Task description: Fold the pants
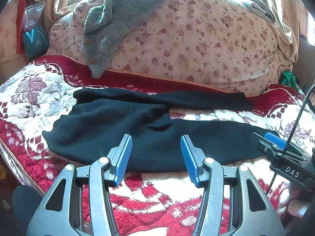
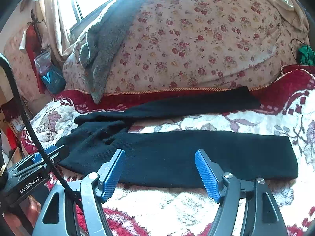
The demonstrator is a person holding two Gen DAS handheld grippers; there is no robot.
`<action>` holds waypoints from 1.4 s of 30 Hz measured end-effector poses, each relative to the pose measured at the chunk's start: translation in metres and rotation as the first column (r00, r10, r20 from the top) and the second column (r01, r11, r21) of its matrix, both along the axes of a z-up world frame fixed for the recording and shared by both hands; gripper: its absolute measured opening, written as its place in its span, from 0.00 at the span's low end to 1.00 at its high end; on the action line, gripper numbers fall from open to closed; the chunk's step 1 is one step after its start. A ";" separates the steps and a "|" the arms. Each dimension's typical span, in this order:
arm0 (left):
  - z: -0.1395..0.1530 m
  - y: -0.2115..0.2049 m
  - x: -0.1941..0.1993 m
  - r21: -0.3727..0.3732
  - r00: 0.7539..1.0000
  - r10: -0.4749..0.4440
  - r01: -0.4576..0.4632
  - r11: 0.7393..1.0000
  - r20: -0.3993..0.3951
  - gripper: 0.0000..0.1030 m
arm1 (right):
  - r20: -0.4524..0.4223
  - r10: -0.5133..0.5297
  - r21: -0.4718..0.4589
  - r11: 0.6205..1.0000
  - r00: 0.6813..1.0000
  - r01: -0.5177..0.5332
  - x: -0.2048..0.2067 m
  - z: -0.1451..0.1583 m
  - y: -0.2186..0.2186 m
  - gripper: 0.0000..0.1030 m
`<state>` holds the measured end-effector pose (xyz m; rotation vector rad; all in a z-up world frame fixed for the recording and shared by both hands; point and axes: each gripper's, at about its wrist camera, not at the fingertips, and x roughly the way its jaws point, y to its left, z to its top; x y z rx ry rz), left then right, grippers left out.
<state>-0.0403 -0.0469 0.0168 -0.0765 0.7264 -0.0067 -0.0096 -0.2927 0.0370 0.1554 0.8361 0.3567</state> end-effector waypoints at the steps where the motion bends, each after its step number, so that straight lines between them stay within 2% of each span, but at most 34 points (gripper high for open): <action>1: 0.000 0.000 0.000 -0.001 1.000 0.000 0.000 1.000 0.000 0.49 | -0.010 -0.006 -0.007 1.000 1.000 0.006 0.001 0.000 0.000 0.69; 13: -0.005 0.003 -0.005 -0.006 1.000 -0.001 0.001 1.000 0.005 0.49 | -0.064 -0.047 0.012 0.999 0.997 0.048 -0.004 -0.008 0.001 0.69; 17: -0.006 0.004 -0.007 -0.008 1.000 -0.001 0.001 1.000 0.002 0.49 | -0.056 -0.044 0.016 0.999 0.997 0.045 -0.005 -0.008 0.001 0.69; 25: -0.010 0.008 -0.007 -0.007 1.000 0.000 0.000 1.000 -0.009 0.49 | 0.014 -0.021 -0.006 1.000 1.000 0.022 -0.011 -0.004 0.008 0.69; 29: -0.012 0.008 -0.006 -0.005 1.000 0.000 0.000 1.000 -0.012 0.49 | 0.006 -0.023 -0.009 1.000 1.000 0.023 -0.010 -0.006 0.009 0.69; 32: -0.013 0.007 -0.006 0.000 1.000 -0.005 0.005 1.000 -0.012 0.49 | -0.002 -0.022 -0.007 1.000 1.000 0.022 -0.009 -0.008 0.010 0.73; 42: -0.017 0.005 -0.005 0.001 0.999 -0.033 0.033 0.999 -0.010 0.49 | -0.042 -0.045 -0.018 0.999 0.998 0.045 -0.008 -0.013 0.006 0.74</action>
